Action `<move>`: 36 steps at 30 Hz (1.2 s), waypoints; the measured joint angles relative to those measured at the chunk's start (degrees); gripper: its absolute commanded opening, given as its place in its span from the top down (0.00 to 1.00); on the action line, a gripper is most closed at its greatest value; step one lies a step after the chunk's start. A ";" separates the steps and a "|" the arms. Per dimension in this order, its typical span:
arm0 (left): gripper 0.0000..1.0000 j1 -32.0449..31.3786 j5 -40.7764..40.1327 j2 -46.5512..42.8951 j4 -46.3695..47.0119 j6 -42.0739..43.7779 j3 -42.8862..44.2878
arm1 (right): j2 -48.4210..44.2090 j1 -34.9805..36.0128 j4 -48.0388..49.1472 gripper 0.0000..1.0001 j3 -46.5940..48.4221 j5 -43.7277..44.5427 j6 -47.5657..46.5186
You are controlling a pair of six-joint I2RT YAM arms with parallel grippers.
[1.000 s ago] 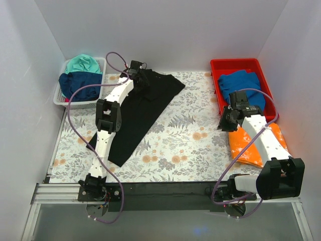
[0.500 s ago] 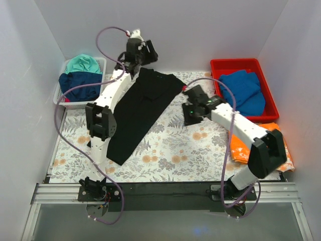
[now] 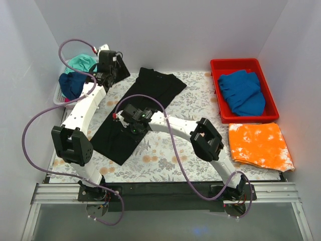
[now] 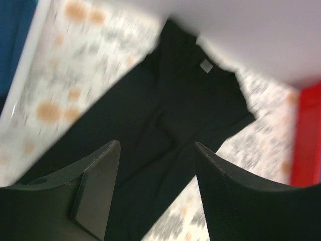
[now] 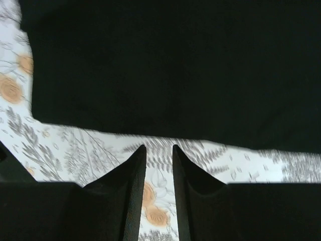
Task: Fold and stack the t-shirts
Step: Fold the tshirt
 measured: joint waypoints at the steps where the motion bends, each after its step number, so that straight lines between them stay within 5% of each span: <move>1: 0.41 -0.13 -0.33 -1.60 -1.70 -0.76 -3.85 | 1.44 0.79 0.02 0.66 2.29 -0.13 -0.68; 6: 0.41 0.50 -2.47 -8.96 -8.92 -3.69 -14.43 | 5.38 3.63 2.19 0.66 8.17 -0.55 -3.41; 15: 0.41 4.57 -4.37 -17.77 -11.37 -4.66 -15.04 | 10.54 3.45 9.03 0.68 6.93 -4.39 -4.22; 24: 0.41 5.44 -1.88 -16.11 -10.73 -4.79 -16.15 | -6.69 3.48 22.34 0.70 -22.62 -1.92 -2.78; 29: 0.41 5.44 0.83 -13.33 -9.84 -4.00 -16.26 | -21.20 3.48 19.15 0.70 -40.98 1.51 0.02; 36: 0.42 5.44 9.84 -7.28 -8.52 -3.52 -17.51 | -34.84 3.50 9.64 0.70 -54.14 3.96 5.97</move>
